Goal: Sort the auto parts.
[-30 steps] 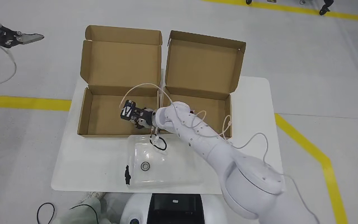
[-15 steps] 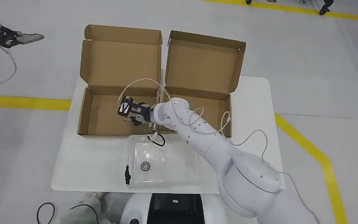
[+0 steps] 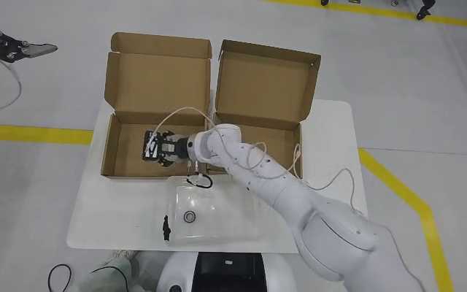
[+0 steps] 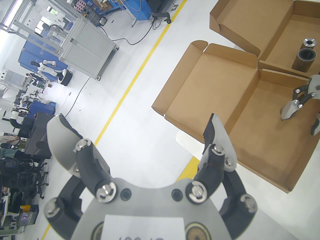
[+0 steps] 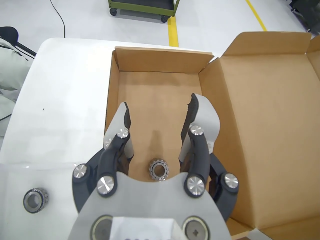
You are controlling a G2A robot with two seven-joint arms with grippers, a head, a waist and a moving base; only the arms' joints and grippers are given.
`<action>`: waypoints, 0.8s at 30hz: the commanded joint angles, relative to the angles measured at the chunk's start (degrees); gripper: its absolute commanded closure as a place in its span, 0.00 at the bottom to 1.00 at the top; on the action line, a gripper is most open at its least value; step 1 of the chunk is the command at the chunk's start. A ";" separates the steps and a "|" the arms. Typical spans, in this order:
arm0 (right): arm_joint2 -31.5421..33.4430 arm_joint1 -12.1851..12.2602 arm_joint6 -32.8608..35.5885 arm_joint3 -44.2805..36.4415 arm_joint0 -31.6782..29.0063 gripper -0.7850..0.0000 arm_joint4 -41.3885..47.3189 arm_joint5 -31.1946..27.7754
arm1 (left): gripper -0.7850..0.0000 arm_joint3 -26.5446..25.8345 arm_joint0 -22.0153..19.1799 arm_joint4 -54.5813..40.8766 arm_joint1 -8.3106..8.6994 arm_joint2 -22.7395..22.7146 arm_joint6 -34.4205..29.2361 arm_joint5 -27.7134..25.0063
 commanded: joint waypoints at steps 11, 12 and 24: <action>18.38 14.45 19.22 -37.40 -21.88 0.36 -5.70 -4.92 | 0.00 0.00 0.00 0.00 0.00 0.00 0.00 0.00; 20.56 15.56 20.81 -41.36 -24.83 0.36 -5.80 -6.08 | 0.00 0.00 0.00 0.00 0.00 0.00 0.00 0.00; 34.15 22.15 30.89 -67.03 -46.57 0.37 -6.73 -14.94 | 0.00 0.00 0.00 0.00 0.00 0.00 0.00 0.00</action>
